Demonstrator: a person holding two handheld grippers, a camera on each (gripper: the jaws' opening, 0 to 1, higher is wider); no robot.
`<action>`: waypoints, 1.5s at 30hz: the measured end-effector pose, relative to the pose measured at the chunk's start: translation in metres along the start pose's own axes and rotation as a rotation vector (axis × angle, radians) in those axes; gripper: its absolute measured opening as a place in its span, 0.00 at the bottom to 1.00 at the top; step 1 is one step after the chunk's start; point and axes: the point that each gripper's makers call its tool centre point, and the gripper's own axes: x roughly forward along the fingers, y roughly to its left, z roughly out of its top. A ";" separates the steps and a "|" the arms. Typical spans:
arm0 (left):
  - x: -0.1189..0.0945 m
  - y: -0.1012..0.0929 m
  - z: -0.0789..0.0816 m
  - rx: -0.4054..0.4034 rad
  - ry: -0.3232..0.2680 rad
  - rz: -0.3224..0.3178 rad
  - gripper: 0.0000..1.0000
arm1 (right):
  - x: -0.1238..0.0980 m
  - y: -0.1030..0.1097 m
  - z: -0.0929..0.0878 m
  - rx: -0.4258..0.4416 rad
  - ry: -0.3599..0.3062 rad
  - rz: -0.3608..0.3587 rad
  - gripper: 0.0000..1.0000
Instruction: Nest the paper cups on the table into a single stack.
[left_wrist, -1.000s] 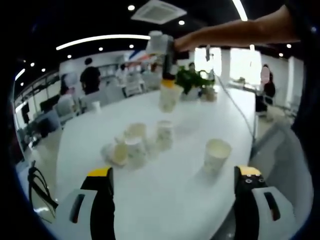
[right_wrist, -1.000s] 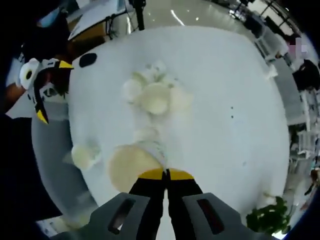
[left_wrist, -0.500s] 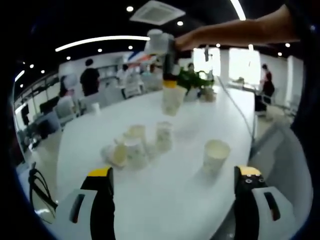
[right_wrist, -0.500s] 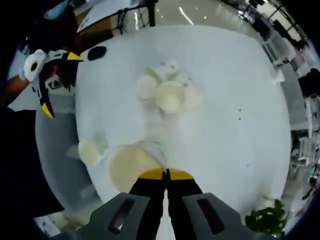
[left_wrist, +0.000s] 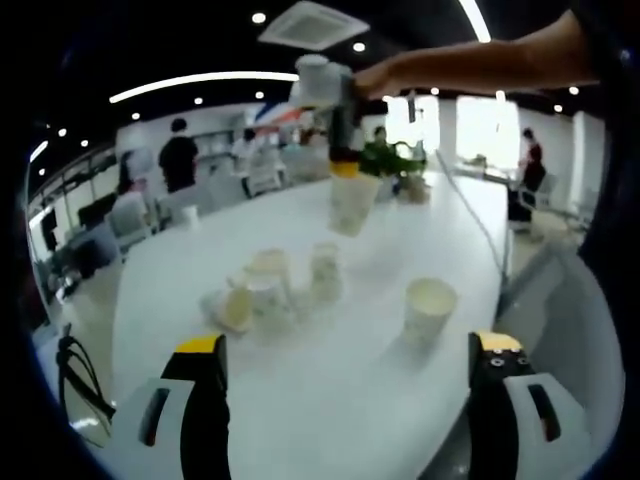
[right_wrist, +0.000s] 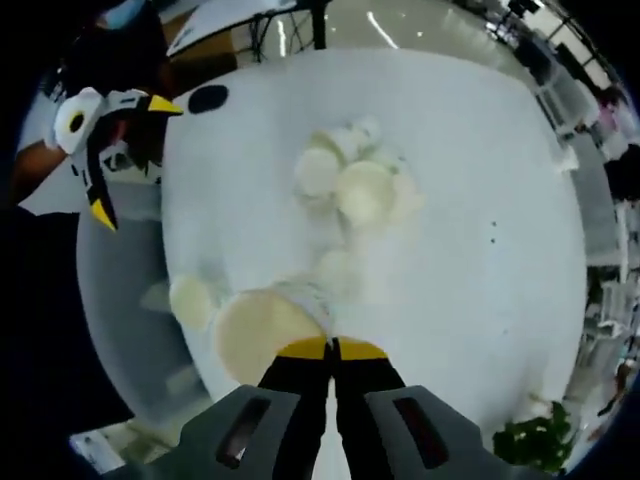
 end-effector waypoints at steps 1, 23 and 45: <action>0.000 0.001 -0.001 -0.001 0.006 0.002 0.98 | 0.000 0.002 -0.001 -0.001 -0.001 0.000 0.00; 0.002 0.002 -0.004 0.000 0.034 0.002 0.98 | -0.002 0.027 -0.006 0.043 0.004 0.014 0.00; 0.002 -0.003 -0.016 -0.007 0.064 -0.002 0.98 | -0.001 0.082 -0.010 0.062 0.021 0.078 0.00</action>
